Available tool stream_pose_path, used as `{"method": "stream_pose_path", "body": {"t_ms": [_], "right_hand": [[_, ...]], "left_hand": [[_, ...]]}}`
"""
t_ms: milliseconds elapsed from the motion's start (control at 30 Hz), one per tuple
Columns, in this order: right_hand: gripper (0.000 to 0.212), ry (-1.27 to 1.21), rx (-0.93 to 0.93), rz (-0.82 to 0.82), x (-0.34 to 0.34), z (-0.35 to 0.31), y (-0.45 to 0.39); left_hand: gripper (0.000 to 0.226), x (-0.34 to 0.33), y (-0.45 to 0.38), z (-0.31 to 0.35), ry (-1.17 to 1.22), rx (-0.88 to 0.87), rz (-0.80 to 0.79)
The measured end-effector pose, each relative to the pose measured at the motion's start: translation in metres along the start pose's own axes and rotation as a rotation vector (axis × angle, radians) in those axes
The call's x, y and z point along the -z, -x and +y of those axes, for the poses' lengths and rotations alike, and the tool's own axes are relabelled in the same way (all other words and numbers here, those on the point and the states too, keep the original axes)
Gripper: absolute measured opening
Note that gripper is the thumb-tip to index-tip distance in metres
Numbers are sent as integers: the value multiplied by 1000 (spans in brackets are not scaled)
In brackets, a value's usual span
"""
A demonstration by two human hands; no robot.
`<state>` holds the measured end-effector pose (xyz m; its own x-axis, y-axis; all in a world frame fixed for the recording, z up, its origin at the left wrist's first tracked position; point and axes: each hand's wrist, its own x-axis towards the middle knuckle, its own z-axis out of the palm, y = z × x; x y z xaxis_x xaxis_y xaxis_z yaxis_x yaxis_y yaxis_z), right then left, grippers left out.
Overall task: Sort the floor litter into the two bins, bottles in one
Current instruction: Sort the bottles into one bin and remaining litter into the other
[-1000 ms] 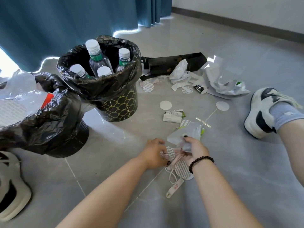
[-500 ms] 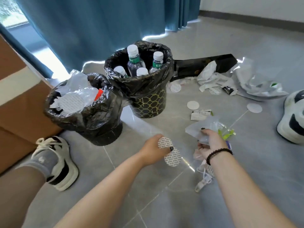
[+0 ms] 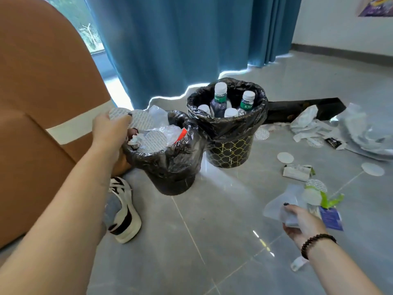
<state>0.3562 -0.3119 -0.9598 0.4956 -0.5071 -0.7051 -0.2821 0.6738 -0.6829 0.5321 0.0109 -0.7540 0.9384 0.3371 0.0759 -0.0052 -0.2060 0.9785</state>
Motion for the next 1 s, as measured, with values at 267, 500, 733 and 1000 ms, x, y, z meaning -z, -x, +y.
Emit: {"method": "stream_pose_path", "body": {"t_ms": [267,500,733,1000], "right_hand": [[12,-29,-14,12,11,-3,-8],[7,-27,-19,16,8,8,-25],[6,-65,-53,20,4,8,-32],[6,-16,107,49,-4,-20,-25]], "left_hand": [[20,1,-19,-66,-168,155,76],[18,-2,-16,-69,-186,-71,297],[55,-10,-31,-71,-604,-230,93],[27,-37,22,-72,-471,-539,285]]}}
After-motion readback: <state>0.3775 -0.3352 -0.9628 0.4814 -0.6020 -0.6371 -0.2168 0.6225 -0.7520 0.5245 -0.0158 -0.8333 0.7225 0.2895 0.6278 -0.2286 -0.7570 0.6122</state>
